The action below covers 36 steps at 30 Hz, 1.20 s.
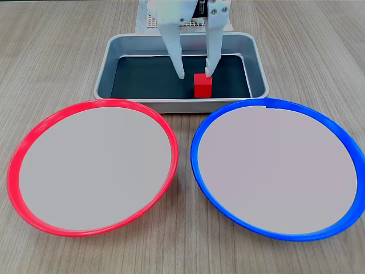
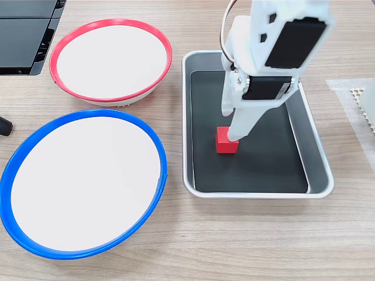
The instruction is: Move a red block from tray to red dish
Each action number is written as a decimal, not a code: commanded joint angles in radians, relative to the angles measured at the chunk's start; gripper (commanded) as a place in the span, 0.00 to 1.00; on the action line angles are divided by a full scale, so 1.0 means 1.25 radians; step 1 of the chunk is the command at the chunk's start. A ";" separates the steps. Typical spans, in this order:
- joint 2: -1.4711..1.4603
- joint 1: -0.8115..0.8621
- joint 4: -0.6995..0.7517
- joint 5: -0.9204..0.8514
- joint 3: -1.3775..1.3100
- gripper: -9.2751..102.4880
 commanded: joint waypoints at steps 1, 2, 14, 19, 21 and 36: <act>-0.013 0.004 -0.028 0.006 -0.017 0.22; -0.017 0.004 -0.037 0.006 -0.015 0.22; 0.000 -0.023 -0.032 0.056 0.004 0.25; 0.009 -0.034 -0.026 0.067 0.007 0.25; 0.009 -0.039 -0.040 0.076 0.027 0.25; -0.038 -0.007 -0.136 0.070 0.058 0.17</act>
